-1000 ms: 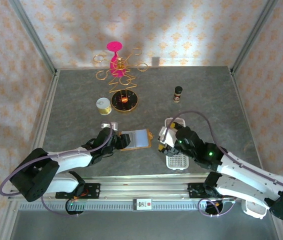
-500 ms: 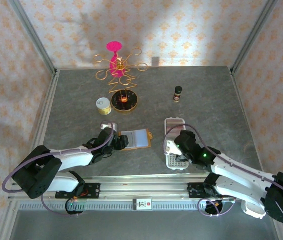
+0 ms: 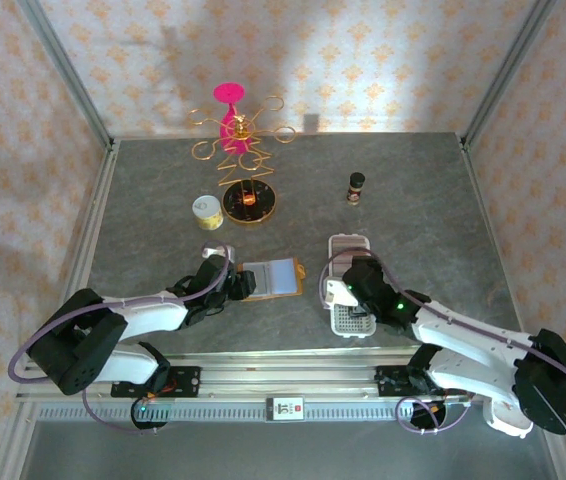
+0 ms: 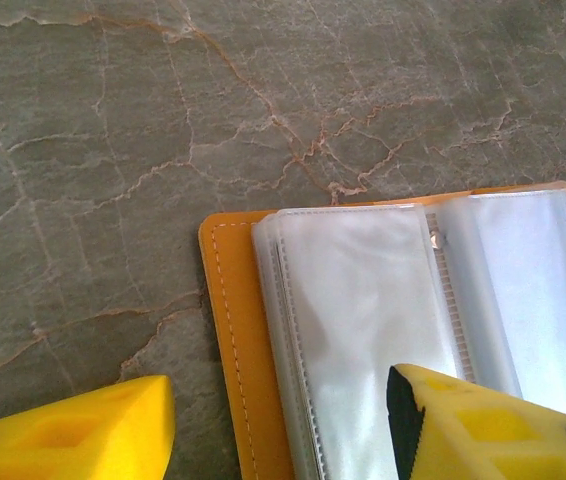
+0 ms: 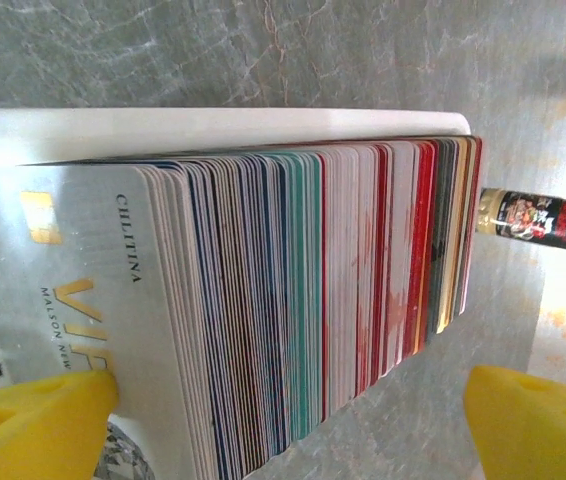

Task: Put the credit cards into the card holder

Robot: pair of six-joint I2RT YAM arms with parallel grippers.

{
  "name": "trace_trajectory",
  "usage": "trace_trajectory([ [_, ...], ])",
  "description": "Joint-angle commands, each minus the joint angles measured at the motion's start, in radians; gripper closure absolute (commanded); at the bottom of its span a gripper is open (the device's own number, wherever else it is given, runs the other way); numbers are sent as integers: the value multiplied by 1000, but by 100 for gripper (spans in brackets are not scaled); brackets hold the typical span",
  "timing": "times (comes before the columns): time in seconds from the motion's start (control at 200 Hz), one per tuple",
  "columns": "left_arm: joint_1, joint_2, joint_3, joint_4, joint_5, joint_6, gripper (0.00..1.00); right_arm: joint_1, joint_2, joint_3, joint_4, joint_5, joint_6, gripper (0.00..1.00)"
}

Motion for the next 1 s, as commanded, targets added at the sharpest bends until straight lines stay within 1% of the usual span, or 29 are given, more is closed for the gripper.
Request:
trace_trajectory([
  [0.0, 3, 51, 15, 9, 87, 13, 43, -4, 1, 26, 43, -36, -24, 7],
  [0.1, 2, 54, 16, 9, 84, 13, 43, -4, -18, 24, 24, -50, -37, 2],
  [0.195, 3, 53, 16, 10, 85, 13, 43, -4, -32, 29, -15, -79, -37, 0],
  [0.34, 2, 54, 14, 14, 85, 13, 43, -4, -41, 28, -20, -119, -33, 0],
  [0.516, 3, 70, 19, 21, 110, 16, 46, -3, 14, 28, 20, -104, -33, 2],
  [0.636, 2, 77, 20, 24, 118, 18, 47, -4, 52, 44, 34, -83, -34, 5],
  [0.776, 1, 88, 23, 34, 142, 18, 51, -4, 76, 56, 39, -44, -46, 15],
  [0.996, 1, 94, 25, 34, 148, 16, 53, -3, 44, 53, 19, -27, -52, 27],
])
